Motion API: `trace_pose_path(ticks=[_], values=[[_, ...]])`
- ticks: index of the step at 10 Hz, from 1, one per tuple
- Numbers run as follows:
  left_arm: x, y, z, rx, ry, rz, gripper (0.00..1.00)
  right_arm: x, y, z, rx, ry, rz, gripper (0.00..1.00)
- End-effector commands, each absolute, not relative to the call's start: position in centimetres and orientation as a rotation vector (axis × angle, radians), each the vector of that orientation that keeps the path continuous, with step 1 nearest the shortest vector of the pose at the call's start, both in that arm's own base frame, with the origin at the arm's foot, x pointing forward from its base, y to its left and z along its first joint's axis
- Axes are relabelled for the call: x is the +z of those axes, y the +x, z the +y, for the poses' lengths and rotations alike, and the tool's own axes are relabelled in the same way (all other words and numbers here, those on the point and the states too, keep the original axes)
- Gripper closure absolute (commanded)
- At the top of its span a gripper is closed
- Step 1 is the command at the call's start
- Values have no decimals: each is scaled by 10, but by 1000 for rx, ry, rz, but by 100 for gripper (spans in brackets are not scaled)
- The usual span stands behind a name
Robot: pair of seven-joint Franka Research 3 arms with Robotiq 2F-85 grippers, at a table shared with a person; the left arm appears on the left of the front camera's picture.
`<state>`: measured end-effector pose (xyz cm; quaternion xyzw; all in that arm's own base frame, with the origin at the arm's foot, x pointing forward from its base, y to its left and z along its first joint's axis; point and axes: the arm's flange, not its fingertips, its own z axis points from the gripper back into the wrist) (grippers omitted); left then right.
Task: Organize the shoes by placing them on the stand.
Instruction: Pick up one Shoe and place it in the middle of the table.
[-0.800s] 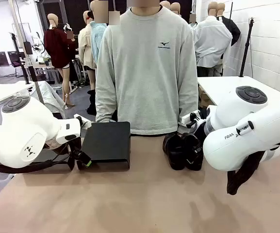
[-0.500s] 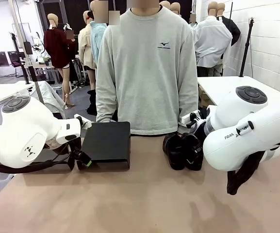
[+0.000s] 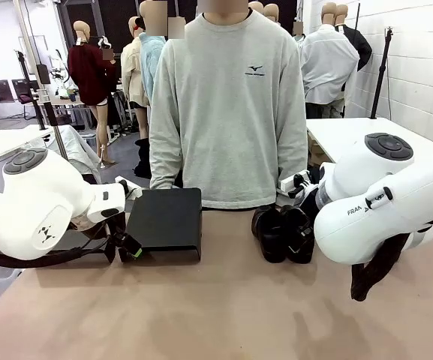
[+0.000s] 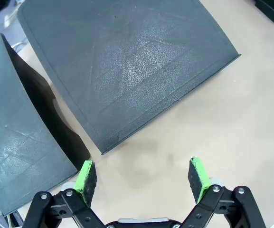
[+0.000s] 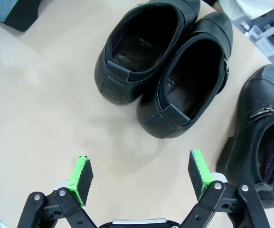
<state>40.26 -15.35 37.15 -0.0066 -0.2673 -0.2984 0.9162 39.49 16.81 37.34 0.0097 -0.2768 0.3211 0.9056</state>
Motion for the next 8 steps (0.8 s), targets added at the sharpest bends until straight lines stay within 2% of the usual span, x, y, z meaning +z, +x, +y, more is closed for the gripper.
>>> trace_pose_path(ticks=[1,6,7,8], values=[[372,403,-152,-609,-16,-550,0,373,395,168,663,21,-572,0],[372,403,-152,-609,-16,-550,0,373,395,168,663,20,-572,0],[372,403,-154,-614,-14,-550,0,399,387,153,651,-36,-639,0],[396,397,-150,-617,-51,-576,0,421,377,140,642,-12,-675,0]])
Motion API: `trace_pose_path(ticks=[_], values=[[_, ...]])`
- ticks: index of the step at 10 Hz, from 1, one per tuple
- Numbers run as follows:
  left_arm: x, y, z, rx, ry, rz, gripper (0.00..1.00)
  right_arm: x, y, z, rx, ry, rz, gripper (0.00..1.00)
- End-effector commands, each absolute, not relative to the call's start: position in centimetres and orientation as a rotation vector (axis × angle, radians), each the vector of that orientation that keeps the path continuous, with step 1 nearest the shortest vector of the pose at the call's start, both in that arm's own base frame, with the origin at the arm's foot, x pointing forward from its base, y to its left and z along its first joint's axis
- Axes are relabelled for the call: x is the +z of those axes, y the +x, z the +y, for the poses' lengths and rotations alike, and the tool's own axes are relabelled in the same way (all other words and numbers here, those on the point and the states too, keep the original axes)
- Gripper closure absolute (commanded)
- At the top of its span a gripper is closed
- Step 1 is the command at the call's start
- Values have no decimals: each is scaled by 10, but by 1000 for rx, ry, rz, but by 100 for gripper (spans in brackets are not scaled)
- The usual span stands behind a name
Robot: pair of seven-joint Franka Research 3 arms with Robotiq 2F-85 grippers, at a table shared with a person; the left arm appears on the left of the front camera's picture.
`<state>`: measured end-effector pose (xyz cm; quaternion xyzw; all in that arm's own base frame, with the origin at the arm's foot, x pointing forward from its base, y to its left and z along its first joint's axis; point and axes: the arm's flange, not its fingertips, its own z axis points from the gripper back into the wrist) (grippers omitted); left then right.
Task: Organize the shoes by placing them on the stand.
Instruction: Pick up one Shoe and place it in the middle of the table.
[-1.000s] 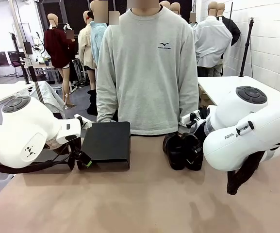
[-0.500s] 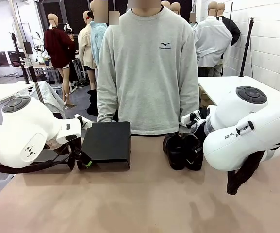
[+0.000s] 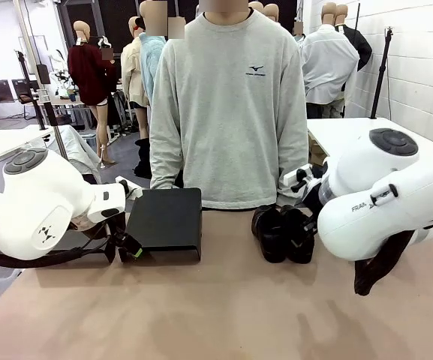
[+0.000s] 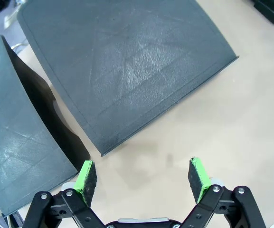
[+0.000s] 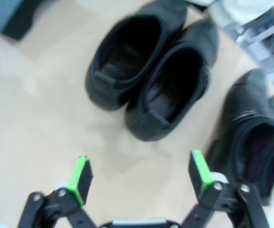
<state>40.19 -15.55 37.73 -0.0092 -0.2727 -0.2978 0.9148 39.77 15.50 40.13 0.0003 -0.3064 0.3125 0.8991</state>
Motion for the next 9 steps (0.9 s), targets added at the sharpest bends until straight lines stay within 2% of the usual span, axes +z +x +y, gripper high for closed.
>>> trace_pose_path(ticks=[1,3,5,9], values=[[420,388,-141,-610,-125,-598,0,441,366,125,647,70,-710,0],[455,375,-123,-621,-280,-636,0,468,357,87,631,238,-752,0],[481,363,-98,-576,-326,-637,0,482,353,43,575,384,-646,0],[491,347,-52,-471,-378,-647,0,479,332,-16,483,545,-613,0]])
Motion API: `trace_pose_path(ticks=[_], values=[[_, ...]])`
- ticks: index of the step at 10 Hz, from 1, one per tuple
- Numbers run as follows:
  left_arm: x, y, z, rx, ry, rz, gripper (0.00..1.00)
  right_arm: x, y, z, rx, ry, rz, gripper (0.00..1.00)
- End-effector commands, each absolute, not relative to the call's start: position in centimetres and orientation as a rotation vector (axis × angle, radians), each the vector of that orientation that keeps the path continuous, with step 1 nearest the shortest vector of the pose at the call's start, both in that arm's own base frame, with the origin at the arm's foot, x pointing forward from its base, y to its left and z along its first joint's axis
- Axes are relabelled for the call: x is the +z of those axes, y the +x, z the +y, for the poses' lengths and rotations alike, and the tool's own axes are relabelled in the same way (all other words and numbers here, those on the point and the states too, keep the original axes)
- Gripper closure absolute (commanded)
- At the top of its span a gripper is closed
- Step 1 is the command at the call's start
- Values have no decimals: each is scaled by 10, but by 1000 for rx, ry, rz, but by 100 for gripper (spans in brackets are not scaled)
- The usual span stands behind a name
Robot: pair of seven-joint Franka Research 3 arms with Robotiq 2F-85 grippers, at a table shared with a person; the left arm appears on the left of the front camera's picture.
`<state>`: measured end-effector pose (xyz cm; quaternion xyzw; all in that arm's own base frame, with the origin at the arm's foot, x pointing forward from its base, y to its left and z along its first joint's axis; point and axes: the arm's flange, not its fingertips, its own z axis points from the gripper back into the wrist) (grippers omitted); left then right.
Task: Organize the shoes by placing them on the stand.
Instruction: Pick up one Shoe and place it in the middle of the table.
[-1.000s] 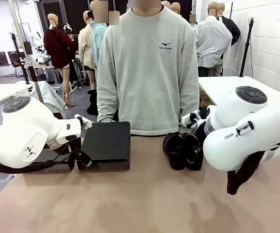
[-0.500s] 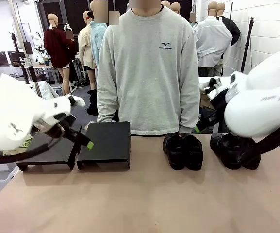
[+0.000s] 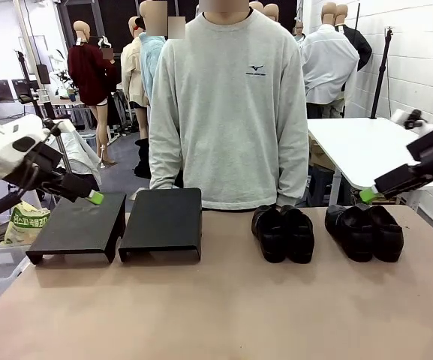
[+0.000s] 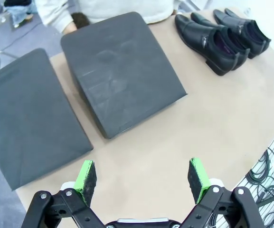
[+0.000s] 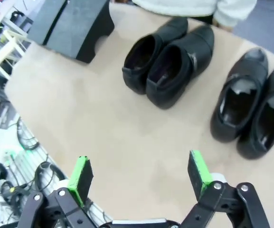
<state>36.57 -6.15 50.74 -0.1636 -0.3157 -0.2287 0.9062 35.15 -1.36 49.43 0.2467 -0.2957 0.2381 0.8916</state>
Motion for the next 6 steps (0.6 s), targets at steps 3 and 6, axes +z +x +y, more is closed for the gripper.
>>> trace_pose_path(ticks=[3,6], values=[[505,320,-20,-457,-330,-627,0,477,326,-41,462,580,-617,0],[508,306,-12,-438,-280,-630,0,470,339,-48,460,624,-596,0]])
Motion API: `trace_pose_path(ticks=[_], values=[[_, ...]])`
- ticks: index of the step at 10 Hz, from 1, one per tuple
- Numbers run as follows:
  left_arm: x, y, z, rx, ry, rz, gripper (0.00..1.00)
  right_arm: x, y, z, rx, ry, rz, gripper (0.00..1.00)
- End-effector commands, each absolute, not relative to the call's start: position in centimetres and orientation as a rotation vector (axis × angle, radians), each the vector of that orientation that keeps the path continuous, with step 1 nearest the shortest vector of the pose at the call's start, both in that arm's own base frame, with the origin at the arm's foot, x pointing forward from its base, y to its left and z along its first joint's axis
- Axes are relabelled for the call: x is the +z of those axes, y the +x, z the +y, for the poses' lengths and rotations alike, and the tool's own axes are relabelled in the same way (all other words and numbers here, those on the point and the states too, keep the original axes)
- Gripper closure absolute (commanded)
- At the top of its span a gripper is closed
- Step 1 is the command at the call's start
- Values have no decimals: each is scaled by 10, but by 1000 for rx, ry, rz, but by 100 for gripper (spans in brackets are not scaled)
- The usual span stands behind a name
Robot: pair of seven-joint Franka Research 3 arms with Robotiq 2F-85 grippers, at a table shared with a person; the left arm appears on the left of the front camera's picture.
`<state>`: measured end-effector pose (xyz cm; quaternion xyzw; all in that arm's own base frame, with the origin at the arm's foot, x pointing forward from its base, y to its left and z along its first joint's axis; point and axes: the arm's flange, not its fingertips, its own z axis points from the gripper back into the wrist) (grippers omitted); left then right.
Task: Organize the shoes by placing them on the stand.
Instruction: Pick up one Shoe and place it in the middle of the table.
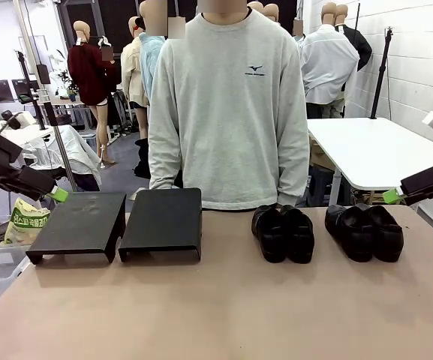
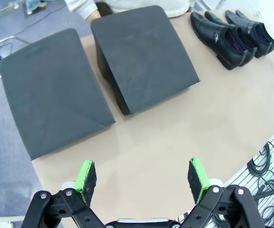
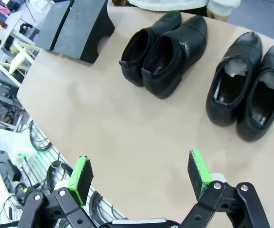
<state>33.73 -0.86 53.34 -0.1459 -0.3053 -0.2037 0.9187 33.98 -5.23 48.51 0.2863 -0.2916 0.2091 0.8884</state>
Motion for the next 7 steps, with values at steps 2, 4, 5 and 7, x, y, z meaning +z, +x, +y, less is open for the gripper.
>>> trace_pose_path(ticks=[2,4,5,7], values=[[504,306,-16,-440,-295,-625,0,468,347,-45,481,634,-577,0],[503,305,-16,-428,-304,-636,0,465,351,-44,494,643,-565,0],[504,305,-18,-415,-323,-642,0,465,353,-42,454,620,-567,0],[536,334,-11,-427,-292,-629,0,466,347,-42,471,632,-567,0]])
